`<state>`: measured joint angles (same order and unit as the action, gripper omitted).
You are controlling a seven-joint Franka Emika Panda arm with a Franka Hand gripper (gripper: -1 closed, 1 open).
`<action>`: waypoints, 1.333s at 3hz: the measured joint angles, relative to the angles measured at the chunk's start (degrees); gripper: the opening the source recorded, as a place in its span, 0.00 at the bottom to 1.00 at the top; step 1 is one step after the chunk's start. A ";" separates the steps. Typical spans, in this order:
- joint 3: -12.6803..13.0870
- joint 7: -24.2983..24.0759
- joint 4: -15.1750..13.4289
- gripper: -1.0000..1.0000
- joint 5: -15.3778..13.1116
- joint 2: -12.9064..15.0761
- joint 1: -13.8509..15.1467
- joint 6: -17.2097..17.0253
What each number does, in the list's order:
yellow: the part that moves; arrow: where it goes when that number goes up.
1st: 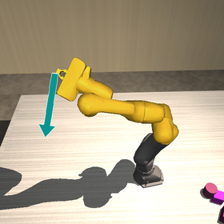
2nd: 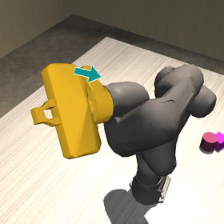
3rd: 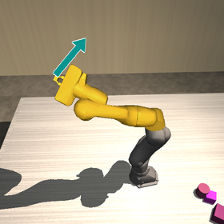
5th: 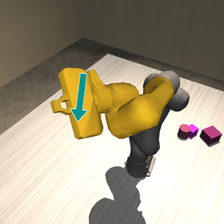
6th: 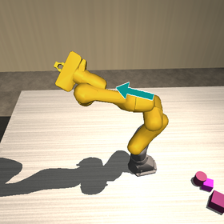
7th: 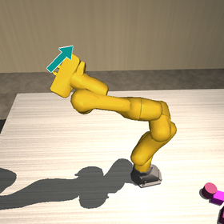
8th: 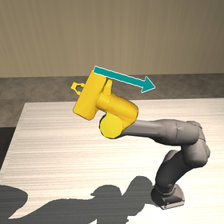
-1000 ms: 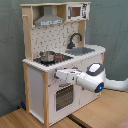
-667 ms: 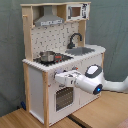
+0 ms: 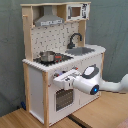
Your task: Play with the kitchen
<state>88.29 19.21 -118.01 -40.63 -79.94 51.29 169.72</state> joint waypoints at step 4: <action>2.41 -5.21 3.41 0.00 3.38 0.01 3.10 -0.52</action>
<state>90.70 14.00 -114.60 -37.25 -79.93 54.39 169.20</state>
